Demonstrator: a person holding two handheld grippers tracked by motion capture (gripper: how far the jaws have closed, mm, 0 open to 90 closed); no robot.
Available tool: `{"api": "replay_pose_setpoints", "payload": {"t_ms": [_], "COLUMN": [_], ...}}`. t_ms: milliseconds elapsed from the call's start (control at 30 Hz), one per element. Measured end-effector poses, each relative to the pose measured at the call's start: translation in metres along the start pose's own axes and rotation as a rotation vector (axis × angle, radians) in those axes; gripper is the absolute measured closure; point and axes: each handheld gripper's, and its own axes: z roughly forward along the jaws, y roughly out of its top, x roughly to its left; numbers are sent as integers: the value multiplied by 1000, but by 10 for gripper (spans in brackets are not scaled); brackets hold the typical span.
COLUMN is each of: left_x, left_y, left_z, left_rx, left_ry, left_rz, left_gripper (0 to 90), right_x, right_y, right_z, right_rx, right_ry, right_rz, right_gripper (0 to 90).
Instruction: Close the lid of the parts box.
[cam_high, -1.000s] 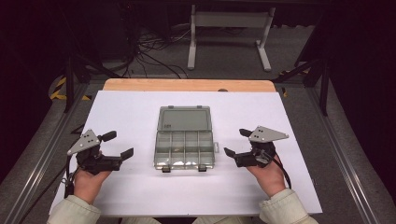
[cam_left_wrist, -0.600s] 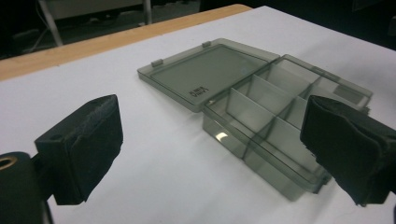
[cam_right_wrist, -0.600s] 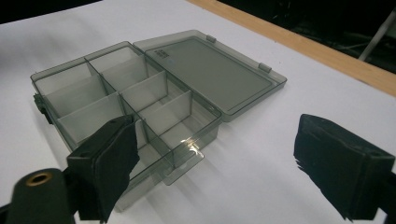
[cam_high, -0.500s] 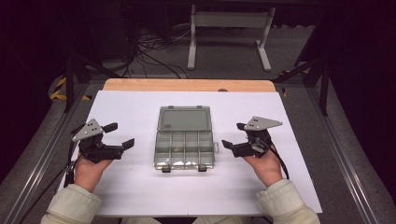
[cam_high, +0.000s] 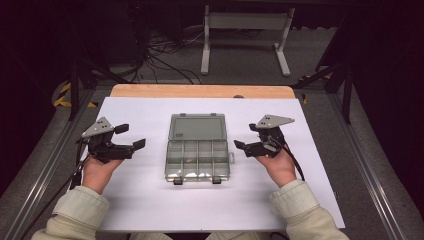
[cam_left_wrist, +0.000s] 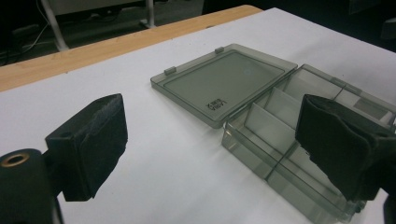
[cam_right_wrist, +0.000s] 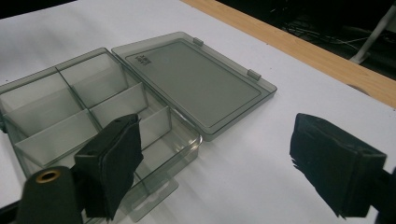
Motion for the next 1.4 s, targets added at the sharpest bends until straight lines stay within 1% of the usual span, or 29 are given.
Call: {"api": "replay_pose_setpoints", "payload": {"t_ms": [33, 200, 267, 300, 333, 367, 433, 533, 567, 633, 667, 700, 733, 800, 867, 900, 967, 1100, 1167, 1200, 1233, 1267, 1300, 1333, 1400], "left_x": [1, 2, 4, 4, 5, 5, 7, 8, 9, 8, 8, 8, 8, 9, 9, 10, 11, 13, 13, 14, 14, 14, 15, 15, 16], "left_y": [1, 5, 7, 7, 7, 7, 7, 7, 7, 9, 10, 10, 11, 11, 12, 13, 14, 15, 16, 17, 17, 17, 17, 17, 17], "left_z": [2, 8, 12, 13, 14, 15, 17, 21, 22, 23, 24, 24, 27, 28, 32, 36, 39, 45, 48, 50, 51, 53, 54, 56, 60], "left_rx": [3, 11, 18, 18, 22, 24, 24, 28, 28, 17, 13, 13, 12, 12, 18, 20, 20, 28, 30, 29, 27, 35, 32, 35, 39], "left_ry": [5, 4, 6, 1, 2, -2, 1, -2, 2, 6, 1, 1, -2, -2, -4, 2, -3, -3, 1, 4, 5, 4, 13, 6, 7], "left_rz": [10, 14, 22, 12, 16, 7, 6, -10, 0, -1, -2, -2, -13, -9, -18, -15, -21, -19, -20, -13, -19, -18, -14, -23, -23], "left_gripper": [102, 101, 101, 100, 100, 100, 100, 100, 100, 101, 101, 101, 101, 103, 104, 104, 104, 104, 105, 105, 105, 105, 105, 105, 105], "right_x": [-1, -6, -8, -9, -10, -11, -12, -14, -14, -15, -16, -16, -17, -18, -19, -20, -21, -23, -24, -24, -24, -25, -26, -26, -27], "right_y": [1, 5, 6, 7, 7, 7, 8, 9, 10, 11, 12, 12, 13, 13, 14, 15, 15, 16, 17, 17, 17, 18, 18, 18, 18], "right_z": [2, 9, 11, 12, 13, 14, 17, 20, 21, 24, 25, 26, 27, 30, 33, 34, 36, 42, 43, 44, 45, 46, 46, 48, 50], "right_rx": [4, 9, 6, 6, 10, 13, 14, 18, 19, 20, 20, 20, 19, 21, 25, 26, 28, 32, 33, 32, 31, 30, 28, 26, 31], "right_ry": [2, 1, 6, 5, 6, 5, 7, 7, 6, 6, 6, 7, 7, 9, 6, 7, 6, 8, 7, 7, 5, 4, 4, 3, 1], "right_rz": [2, 3, 7, 9, 11, 10, 11, 13, 12, 14, 14, 15, 16, 19, 17, 16, 16, 14, 13, 14, 16, 15, 15, 18, 19], "right_gripper": [170, 171, 173, 173, 173, 173, 173, 173, 173, 173, 173, 173, 173, 174, 175, 176, 176, 176, 176, 176, 176, 177, 178, 179, 179]}}
